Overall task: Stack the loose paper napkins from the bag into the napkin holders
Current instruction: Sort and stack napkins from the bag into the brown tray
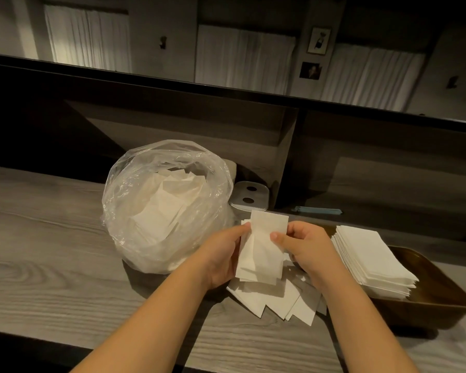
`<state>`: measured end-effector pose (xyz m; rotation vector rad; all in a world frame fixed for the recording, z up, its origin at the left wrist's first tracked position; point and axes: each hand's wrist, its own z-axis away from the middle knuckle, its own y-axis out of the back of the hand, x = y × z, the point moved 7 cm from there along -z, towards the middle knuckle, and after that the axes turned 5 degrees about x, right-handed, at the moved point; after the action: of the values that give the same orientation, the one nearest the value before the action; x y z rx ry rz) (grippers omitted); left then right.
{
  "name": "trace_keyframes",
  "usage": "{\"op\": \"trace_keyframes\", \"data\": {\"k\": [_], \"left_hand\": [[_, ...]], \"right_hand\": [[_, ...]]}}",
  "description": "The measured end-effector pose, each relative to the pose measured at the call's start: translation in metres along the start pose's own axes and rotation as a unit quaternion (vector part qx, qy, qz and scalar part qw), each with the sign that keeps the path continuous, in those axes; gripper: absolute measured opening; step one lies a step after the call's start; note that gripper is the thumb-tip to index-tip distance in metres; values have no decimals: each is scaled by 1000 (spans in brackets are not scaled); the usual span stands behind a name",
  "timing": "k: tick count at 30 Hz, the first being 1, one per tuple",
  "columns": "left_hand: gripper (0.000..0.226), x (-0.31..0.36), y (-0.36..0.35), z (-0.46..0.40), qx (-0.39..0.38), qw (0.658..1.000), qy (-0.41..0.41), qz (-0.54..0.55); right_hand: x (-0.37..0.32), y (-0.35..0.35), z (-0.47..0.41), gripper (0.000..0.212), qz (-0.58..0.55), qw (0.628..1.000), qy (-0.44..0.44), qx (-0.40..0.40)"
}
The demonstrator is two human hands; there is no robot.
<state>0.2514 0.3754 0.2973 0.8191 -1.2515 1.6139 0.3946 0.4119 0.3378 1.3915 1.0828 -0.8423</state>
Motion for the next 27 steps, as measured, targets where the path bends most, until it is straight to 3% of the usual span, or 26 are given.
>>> {"op": "trace_keyframes", "data": {"k": [7, 10, 12, 15, 19, 22, 23, 25, 27], "left_hand": [[21, 3, 9, -3, 66, 996, -20, 64], [22, 4, 13, -4, 88, 993, -39, 63], [25, 5, 10, -6, 77, 994, -60, 38], [24, 6, 6, -6, 69, 994, -80, 10], [40, 2, 4, -6, 54, 997, -49, 29], [36, 1, 1, -2, 50, 998, -38, 4], [33, 2, 1, -2, 51, 997, -49, -8], [24, 6, 1, -2, 54, 995, -81, -7], [17, 11, 0, 2, 59, 992, -109, -4]], "right_hand": [[-18, 18, 7, 10, -40, 986, 112, 120], [-18, 5, 5, 10, -90, 992, 85, 39], [-15, -8, 5, 9, -32, 996, 80, -10], [-9, -17, 2, 11, 77, 992, 104, -3], [-6, -13, -2, 11, 93, 991, 94, 22], [-6, -12, -2, 6, 120, 987, 106, 25], [-6, -12, -2, 5, 113, 987, 105, 32], [-3, -13, -3, 22, 44, 996, 72, 33], [-2, -19, -2, 32, -35, 999, 33, -5]]}}
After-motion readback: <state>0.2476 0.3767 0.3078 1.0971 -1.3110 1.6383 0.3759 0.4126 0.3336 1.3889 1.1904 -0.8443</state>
